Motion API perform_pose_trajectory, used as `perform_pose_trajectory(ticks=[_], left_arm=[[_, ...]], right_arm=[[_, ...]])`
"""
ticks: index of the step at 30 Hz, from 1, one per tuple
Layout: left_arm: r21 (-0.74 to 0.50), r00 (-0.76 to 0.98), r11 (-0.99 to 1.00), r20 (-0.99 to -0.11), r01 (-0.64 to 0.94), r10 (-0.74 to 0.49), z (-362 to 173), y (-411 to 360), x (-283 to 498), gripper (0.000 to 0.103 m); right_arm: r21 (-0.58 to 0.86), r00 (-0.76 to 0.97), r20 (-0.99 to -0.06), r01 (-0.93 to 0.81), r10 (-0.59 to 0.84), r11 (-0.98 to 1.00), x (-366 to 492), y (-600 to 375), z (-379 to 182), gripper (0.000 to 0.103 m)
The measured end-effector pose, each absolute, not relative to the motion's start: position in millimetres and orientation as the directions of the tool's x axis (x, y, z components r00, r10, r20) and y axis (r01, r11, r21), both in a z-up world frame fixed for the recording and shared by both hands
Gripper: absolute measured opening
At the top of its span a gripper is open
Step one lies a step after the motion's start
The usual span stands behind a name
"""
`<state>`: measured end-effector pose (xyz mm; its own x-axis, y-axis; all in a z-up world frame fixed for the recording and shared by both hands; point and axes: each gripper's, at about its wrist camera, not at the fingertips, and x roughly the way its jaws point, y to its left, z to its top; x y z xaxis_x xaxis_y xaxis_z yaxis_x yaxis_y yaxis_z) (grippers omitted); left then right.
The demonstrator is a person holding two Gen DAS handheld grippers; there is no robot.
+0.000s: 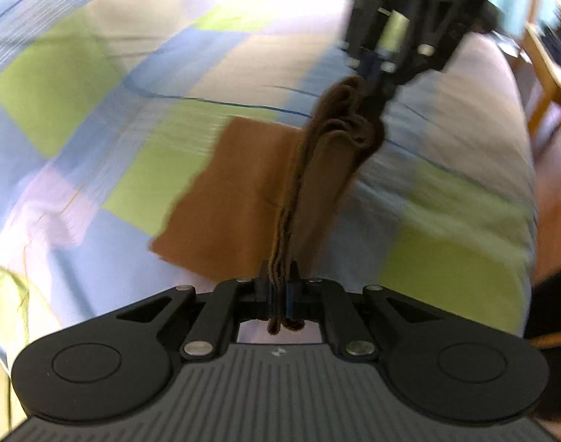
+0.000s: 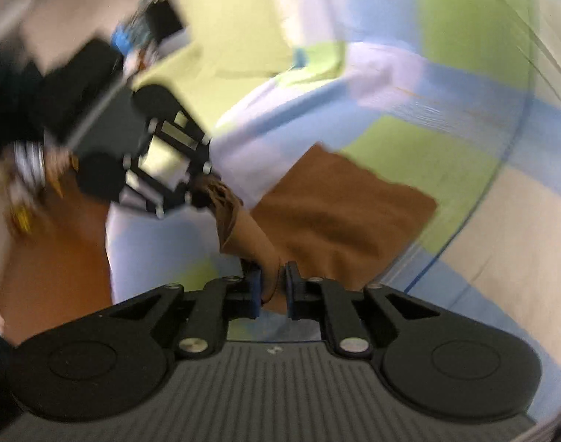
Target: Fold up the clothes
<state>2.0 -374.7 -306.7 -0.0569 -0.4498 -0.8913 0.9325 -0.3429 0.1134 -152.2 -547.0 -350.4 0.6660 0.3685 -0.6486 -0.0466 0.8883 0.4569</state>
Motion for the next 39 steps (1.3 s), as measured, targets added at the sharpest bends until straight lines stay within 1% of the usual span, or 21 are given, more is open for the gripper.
perform_pose_trajectory(ticks=[2, 3, 4, 5, 7, 9, 11, 12, 13, 16, 20, 23, 26, 29, 31, 35, 36, 38, 39], left_arm=[[0.106, -0.048, -0.310, -0.891, 0.945, -0.452, -305.4, -388.9, 13.1, 0.005], [0.107, -0.037, -0.294, -0.894, 0.950, -0.446, -307.6, -399.4, 19.0, 0.007], [0.115, -0.020, -0.279, -0.898, 0.953, -0.440, -311.7, -407.7, 23.0, 0.014], [0.122, -0.007, -0.267, -0.900, 0.956, -0.436, -314.2, -412.8, 24.3, 0.016], [0.145, 0.042, -0.216, -0.906, 0.966, -0.421, -323.4, -424.7, 30.3, 0.028], [0.192, 0.108, -0.152, -0.894, 0.970, -0.436, -324.4, -427.0, 33.9, 0.035], [0.225, 0.162, -0.084, -0.872, 0.971, -0.462, -318.5, -423.8, 38.1, 0.033], [0.232, 0.173, -0.067, -0.861, 0.970, -0.479, -313.4, -418.9, 37.8, 0.030], [0.236, 0.179, -0.053, -0.849, 0.970, -0.497, -307.9, -413.3, 37.0, 0.030], [0.222, 0.126, -0.121, -0.840, 0.968, -0.528, -299.9, -396.4, 21.6, 0.033], [0.189, 0.084, -0.161, -0.860, 0.969, -0.502, -311.5, -387.5, 0.9, 0.034], [0.180, 0.089, -0.143, -0.869, 0.973, -0.488, -321.0, -380.2, -9.9, 0.033], [0.192, 0.113, -0.109, -0.856, 0.975, -0.505, -324.1, -370.3, -24.2, 0.033], [0.213, 0.142, -0.085, -0.851, 0.973, -0.506, -326.4, -364.8, -31.9, 0.035], [0.240, 0.171, -0.075, -0.848, 0.968, -0.502, -329.7, -369.0, -34.4, 0.038], [0.221, 0.177, -0.032, -0.855, 0.975, -0.486, -332.2, -386.1, -26.2, 0.043], [0.218, 0.182, -0.018, -0.857, 0.976, -0.483, -332.5, -389.0, -23.8, 0.046], [0.212, 0.183, -0.006, -0.858, 0.977, -0.479, -333.8, -390.6, -20.3, 0.049], [0.202, 0.178, -0.001, -0.862, 0.979, -0.474, -334.3, -391.8, -17.6, 0.049]], right_arm=[[0.467, 0.680, -0.650, 0.005, 0.339, 0.884, -141.3, -565.2, -346.9, 0.009], [0.463, 0.688, -0.654, 0.037, 0.313, 0.886, -135.1, -573.4, -345.6, 0.008], [0.460, 0.691, -0.661, 0.065, 0.293, 0.885, -130.2, -580.0, -345.0, 0.008], [0.453, 0.686, -0.674, 0.091, 0.274, 0.887, -124.9, -584.7, -346.2, 0.008], [0.423, 0.659, -0.715, 0.142, 0.233, 0.895, -112.3, -592.2, -352.3, 0.007], [0.388, 0.624, -0.755, 0.179, 0.200, 0.904, -104.1, -593.7, -360.3, 0.007], [0.351, 0.588, -0.790, 0.205, 0.171, 0.914, -99.2, -591.0, -370.3, 0.007], [0.352, 0.592, -0.789, 0.211, 0.167, 0.912, -100.9, -590.5, -372.2, 0.007], [0.357, 0.602, -0.782, 0.216, 0.164, 0.909, -102.6, -590.4, -373.7, 0.007], [0.363, 0.633, -0.761, 0.236, 0.141, 0.901, -106.1, -588.8, -377.8, 0.007], [0.303, 0.657, -0.747, 0.203, 0.100, 0.931, -102.4, -579.3, -376.9, 0.007], [0.288, 0.727, -0.676, 0.117, 0.116, 0.950, -109.9, -569.9, -365.9, 0.007], [0.282, 0.805, -0.570, -0.001, 0.168, 0.959, -121.2, -563.0, -352.5, 0.007], [0.265, 0.813, -0.545, -0.066, 0.206, 0.962, -127.0, -557.5, -346.8, 0.007], [0.271, 0.787, -0.594, 0.002, 0.166, 0.962, -122.5, -563.3, -357.4, 0.007], [0.245, 0.705, -0.707, 0.167, 0.057, 0.955, -107.6, -576.9, -382.0, 0.007], [0.236, 0.668, -0.744, 0.226, 0.026, 0.945, -102.3, -581.0, -388.2, 0.007], [0.217, 0.640, -0.768, 0.281, -0.015, 0.935, -99.0, -582.4, -389.1, 0.007], [0.207, 0.635, -0.772, 0.298, -0.032, 0.932, -98.5, -582.1, -388.1, 0.010]])
